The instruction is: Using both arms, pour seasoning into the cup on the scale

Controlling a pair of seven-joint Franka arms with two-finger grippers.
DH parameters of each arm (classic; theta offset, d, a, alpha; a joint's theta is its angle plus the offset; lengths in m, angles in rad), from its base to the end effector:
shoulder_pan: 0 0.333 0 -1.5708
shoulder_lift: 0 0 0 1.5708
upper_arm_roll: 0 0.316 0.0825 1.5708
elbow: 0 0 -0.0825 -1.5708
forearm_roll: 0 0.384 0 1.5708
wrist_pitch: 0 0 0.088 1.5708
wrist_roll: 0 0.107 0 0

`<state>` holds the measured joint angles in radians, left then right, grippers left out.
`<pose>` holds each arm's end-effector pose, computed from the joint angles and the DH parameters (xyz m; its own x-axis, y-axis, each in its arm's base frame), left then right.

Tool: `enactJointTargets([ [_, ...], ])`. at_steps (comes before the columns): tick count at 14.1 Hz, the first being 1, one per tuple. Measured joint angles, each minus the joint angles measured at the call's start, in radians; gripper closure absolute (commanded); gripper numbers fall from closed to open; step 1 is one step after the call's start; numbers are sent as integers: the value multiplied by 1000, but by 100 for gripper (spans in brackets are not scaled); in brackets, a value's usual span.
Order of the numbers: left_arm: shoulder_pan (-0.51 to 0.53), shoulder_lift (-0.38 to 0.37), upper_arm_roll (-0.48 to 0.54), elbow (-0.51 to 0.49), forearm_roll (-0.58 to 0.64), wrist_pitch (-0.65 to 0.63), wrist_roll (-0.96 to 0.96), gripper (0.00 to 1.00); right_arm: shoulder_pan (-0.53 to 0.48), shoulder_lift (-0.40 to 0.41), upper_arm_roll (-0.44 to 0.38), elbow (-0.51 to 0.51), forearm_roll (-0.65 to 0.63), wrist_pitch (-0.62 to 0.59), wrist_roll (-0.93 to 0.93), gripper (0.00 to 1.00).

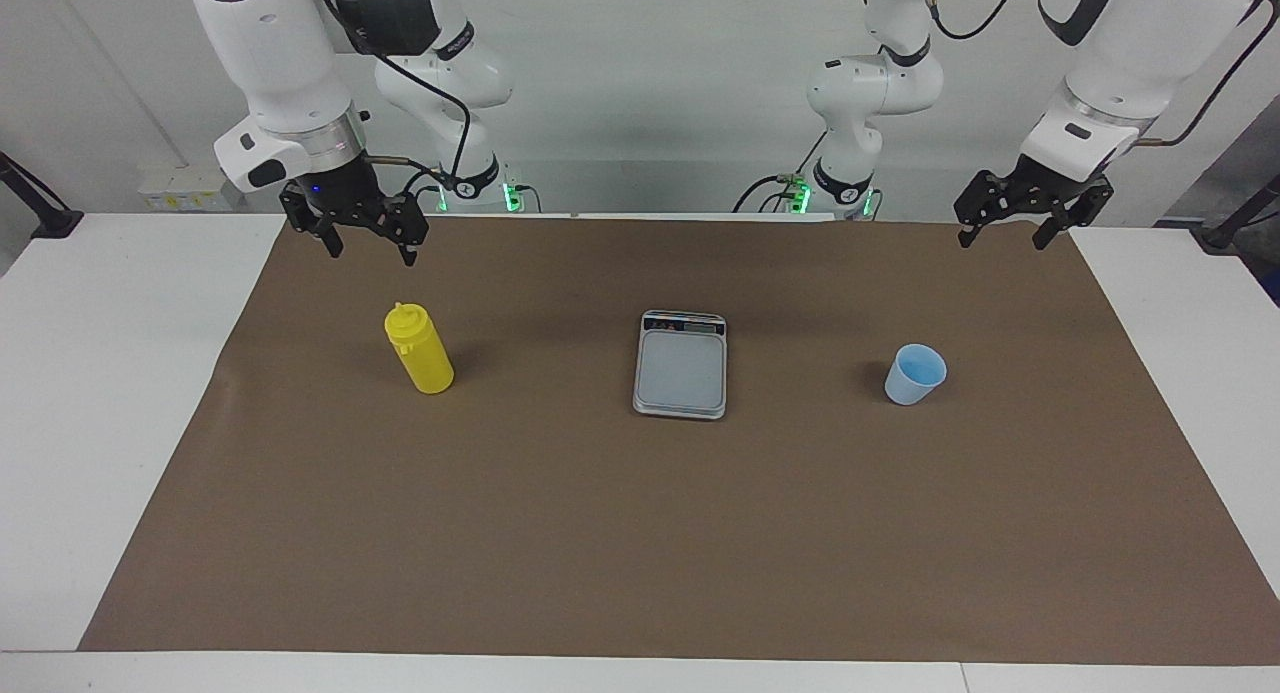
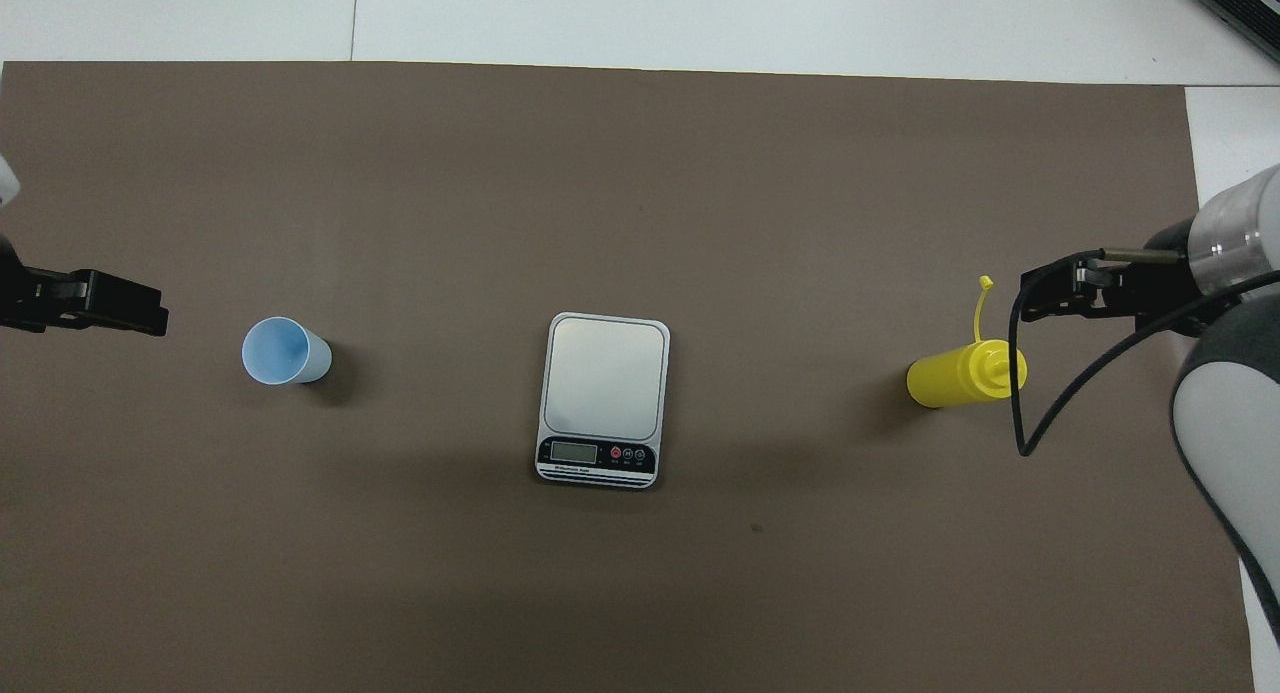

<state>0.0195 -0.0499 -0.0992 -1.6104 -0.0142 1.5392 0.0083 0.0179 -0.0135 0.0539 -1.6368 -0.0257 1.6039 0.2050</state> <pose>0.5336 -0.0456 0.6302 0.9959 -0.0881 -0.0215 -0.0879 -0.9961 0.0094 0.5507 0.0371 0.6037 0.9912 -0.1319 -0.0137 -0.1315 -0.9909 0.0298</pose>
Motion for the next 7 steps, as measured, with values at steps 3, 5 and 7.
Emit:
enactJointTargets([
  [3,0,0,5,0,0,10,0,0,0,0,0,0,0,0,0,0],
  [5,1,0,9,-13,0,33,0,0,0,0,0,0,0,0,0,0],
  [7,1,0,10,-56,0,86,-1,0,0,0,0,0,0,0,0,0],
])
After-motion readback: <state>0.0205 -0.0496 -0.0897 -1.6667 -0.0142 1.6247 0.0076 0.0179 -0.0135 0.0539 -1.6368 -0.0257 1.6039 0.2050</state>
